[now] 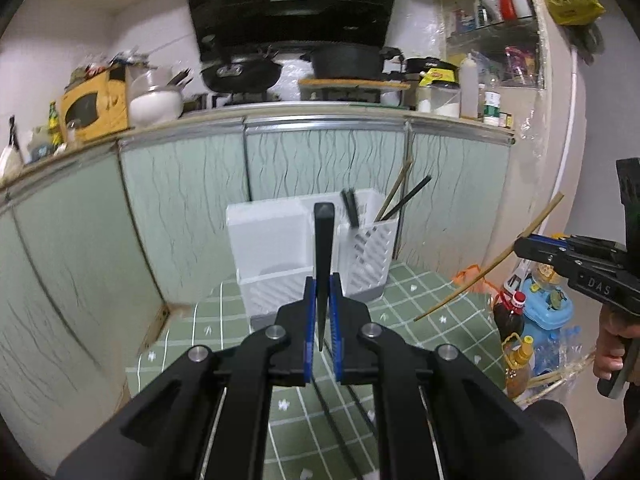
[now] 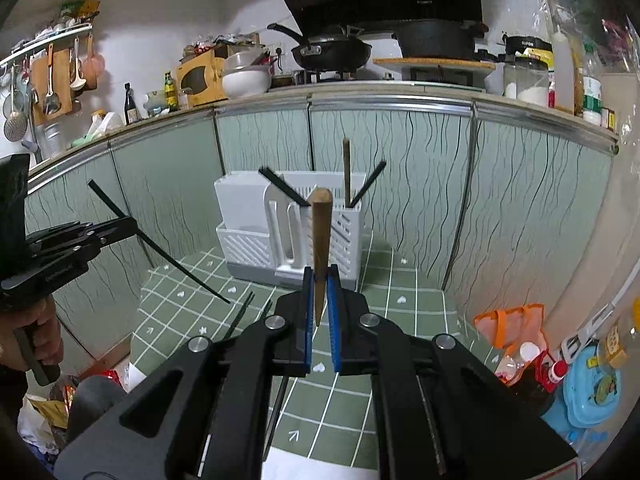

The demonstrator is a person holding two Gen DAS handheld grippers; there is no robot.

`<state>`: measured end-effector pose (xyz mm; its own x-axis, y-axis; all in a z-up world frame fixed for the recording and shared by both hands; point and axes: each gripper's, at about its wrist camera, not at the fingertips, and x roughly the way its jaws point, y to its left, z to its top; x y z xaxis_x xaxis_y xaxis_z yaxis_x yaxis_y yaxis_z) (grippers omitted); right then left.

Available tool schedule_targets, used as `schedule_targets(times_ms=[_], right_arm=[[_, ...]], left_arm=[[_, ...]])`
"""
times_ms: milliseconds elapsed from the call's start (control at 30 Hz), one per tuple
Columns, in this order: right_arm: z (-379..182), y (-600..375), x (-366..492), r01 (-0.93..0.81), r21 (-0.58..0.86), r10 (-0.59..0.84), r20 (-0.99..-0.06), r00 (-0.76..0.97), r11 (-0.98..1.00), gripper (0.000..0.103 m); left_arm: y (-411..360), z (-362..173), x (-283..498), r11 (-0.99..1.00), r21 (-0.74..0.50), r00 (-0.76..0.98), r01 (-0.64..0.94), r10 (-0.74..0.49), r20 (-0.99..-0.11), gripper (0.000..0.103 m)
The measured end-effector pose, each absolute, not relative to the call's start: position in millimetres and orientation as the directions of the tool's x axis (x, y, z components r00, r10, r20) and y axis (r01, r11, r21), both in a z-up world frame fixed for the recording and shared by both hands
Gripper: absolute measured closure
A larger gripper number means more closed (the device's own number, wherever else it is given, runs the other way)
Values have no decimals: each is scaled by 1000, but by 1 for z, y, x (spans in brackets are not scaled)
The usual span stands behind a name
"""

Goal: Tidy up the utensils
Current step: 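Lift the black chopstick in the left tool toward the white holder while the right tool carries the wooden one, then drop the black chopstick into the holder with the left tool while the right tool releases the wooden one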

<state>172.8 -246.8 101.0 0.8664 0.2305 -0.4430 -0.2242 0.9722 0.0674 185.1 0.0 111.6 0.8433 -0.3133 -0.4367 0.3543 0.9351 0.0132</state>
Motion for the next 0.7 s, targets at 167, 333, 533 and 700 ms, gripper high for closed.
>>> schedule_targets(times_ms=[167, 333, 533, 700], right_arm=[[121, -251, 183, -226, 70, 233, -426, 874, 972, 97], [144, -255, 194, -231, 71, 239, -408, 881, 970, 97], [170, -255, 215, -238, 63, 243, -392, 887, 969, 97], [187, -251, 234, -248, 55, 250, -381, 890, 967, 97]], left_arm=[[-17, 131, 198, 921, 1, 835, 389, -352, -423, 95], [-30, 147, 212, 908, -36, 821, 417, -393, -414, 95], [-44, 173, 236, 902, -54, 818, 429, -413, -400, 95], [-55, 197, 257, 897, -65, 823, 437, -428, -373, 95]])
